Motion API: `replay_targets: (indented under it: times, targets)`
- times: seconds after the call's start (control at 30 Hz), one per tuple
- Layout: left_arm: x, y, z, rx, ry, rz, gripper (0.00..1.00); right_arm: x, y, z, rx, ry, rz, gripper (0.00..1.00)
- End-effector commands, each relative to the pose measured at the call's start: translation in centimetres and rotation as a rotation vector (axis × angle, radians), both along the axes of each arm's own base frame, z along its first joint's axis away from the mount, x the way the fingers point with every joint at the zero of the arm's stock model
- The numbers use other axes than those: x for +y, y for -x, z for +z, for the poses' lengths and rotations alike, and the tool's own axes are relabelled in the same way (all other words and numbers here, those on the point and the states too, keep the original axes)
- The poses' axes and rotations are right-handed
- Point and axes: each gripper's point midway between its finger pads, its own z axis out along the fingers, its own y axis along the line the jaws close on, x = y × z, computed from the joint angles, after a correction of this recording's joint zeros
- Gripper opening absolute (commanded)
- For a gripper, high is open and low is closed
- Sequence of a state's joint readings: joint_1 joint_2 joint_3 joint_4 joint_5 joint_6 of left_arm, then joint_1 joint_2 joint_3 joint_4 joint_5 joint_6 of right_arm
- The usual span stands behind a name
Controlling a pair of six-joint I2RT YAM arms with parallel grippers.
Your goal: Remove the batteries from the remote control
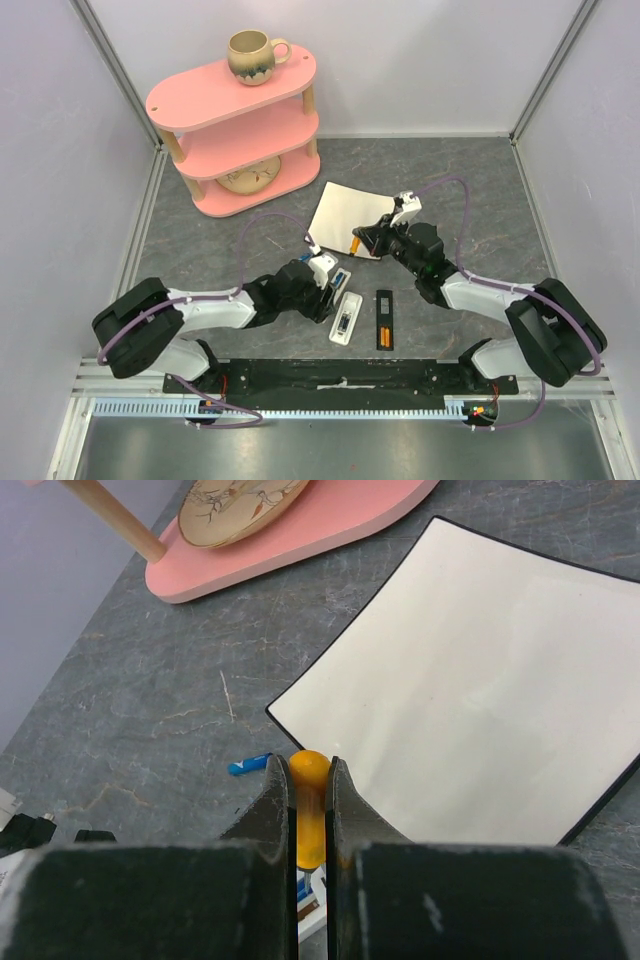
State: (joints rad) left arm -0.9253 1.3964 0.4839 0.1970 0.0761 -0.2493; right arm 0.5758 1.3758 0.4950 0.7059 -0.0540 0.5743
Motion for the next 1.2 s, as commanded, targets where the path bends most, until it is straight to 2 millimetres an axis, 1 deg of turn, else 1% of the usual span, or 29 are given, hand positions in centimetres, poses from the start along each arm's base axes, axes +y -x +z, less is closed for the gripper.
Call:
replay_targets:
  times: [0.0, 0.03, 0.1, 0.13, 0.2, 0.23, 0.33, 0.4, 0.43, 0.47, 0.53, 0.57, 0.6, 0.63, 0.67, 0.7, 0.77, 0.8, 0.87, 0.97, 1.0, 1.03, 1.1, 1.13, 1.17]
  targets:
    - [0.4, -1.5, -0.6, -0.072, -0.110, 0.053, 0.60, -0.5, 0.1, 1.1, -0.039, -0.001, -0.009, 0.00]
    - [0.7, -1.7, -1.3, -0.074, -0.145, 0.068, 0.57, -0.6, 0.2, 1.0, -0.038, 0.001, -0.010, 0.00]
    - [0.5, -1.6, -1.6, -0.075, -0.175, 0.063, 0.54, -0.6, 0.3, 0.9, -0.038, 0.005, -0.009, 0.00]
    - [0.6, -1.6, -1.9, -0.074, -0.190, 0.063, 0.50, -0.6, 0.3, 0.9, -0.041, 0.002, -0.005, 0.00]
    - [0.6, -1.7, -2.2, -0.066, -0.213, 0.065, 0.44, -0.5, 0.2, 0.9, -0.046, 0.006, -0.001, 0.00]
    - [0.5, -1.8, -2.2, -0.069, -0.217, 0.067, 0.39, -0.4, 0.1, 1.1, -0.053, 0.000, 0.002, 0.00]
    - [0.7, -2.3, -1.8, -0.094, -0.226, 0.075, 0.31, -0.3, 0.0, 1.4, -0.062, 0.002, 0.001, 0.00]
    - [0.8, -2.8, -1.2, -0.122, -0.241, 0.078, 0.27, -0.4, -0.1, 1.6, -0.068, 0.006, -0.001, 0.00]
    - [0.9, -3.1, -1.0, -0.143, -0.259, 0.069, 0.20, -0.5, -0.2, 1.4, -0.065, 0.012, -0.006, 0.00]
    - [0.6, -3.7, -0.3, -0.164, -0.262, 0.068, 0.18, -0.6, -0.2, 1.6, -0.071, 0.013, -0.013, 0.00]
    - [0.4, -4.3, 0.2, -0.203, -0.282, 0.036, 0.10, -1.0, -0.3, 1.5, -0.076, 0.021, -0.026, 0.00]
    - [0.0, -4.8, 0.7, -0.218, -0.277, 0.028, 0.08, -1.2, -0.3, 1.6, -0.078, 0.021, -0.027, 0.00]
    - [-0.3, -4.9, 0.7, -0.220, -0.274, 0.007, 0.06, -1.3, -0.3, 1.7, -0.082, 0.021, -0.030, 0.00]
    - [-0.7, -5.2, 1.1, -0.237, -0.269, -0.015, 0.02, -1.5, -0.4, 1.9, -0.092, 0.022, -0.036, 0.00]
    - [-0.7, -5.7, 1.3, -0.233, -0.262, -0.023, 0.02, -1.8, -0.5, 2.0, -0.096, 0.023, -0.040, 0.00]
    - [-1.2, -5.3, 1.3, -0.212, -0.237, -0.070, 0.02, -2.1, -0.5, 2.0, -0.097, 0.024, -0.046, 0.00]
    - [-1.4, -5.9, 1.4, -0.227, -0.233, -0.117, 0.02, -2.6, -0.7, 2.3, -0.103, 0.015, -0.056, 0.00]
    - [-1.8, -5.7, 1.4, -0.221, -0.222, -0.148, 0.02, -2.7, -0.6, 2.2, -0.101, 0.015, -0.055, 0.00]
    - [-1.7, -6.0, 1.2, -0.236, -0.242, -0.180, 0.02, -3.1, -0.7, 2.2, -0.104, 0.015, -0.061, 0.00]
    - [-2.3, -5.3, 0.5, -0.175, -0.191, -0.251, 0.02, -3.0, -0.6, 1.9, -0.100, 0.010, -0.054, 0.00]
    - [-2.3, -5.2, 0.2, -0.162, -0.188, -0.255, 0.02, -3.0, -0.7, 2.0, -0.105, 0.004, -0.054, 0.00]
    - [-2.2, -5.3, 0.1, -0.151, -0.184, -0.254, 0.02, -2.9, -0.8, 1.7, -0.099, 0.003, -0.052, 0.00]
    - [-2.0, -4.9, -0.7, -0.117, -0.187, -0.262, 0.02, -2.6, -1.0, 1.7, -0.104, -0.008, -0.047, 0.00]
    - [-1.9, -5.1, -0.9, -0.104, -0.187, -0.254, 0.02, -2.3, -1.1, 1.0, -0.090, -0.005, -0.036, 0.00]
    - [-1.9, -4.9, -1.2, -0.088, -0.183, -0.262, 0.02, -2.1, -1.2, 1.0, -0.087, -0.015, -0.031, 0.00]
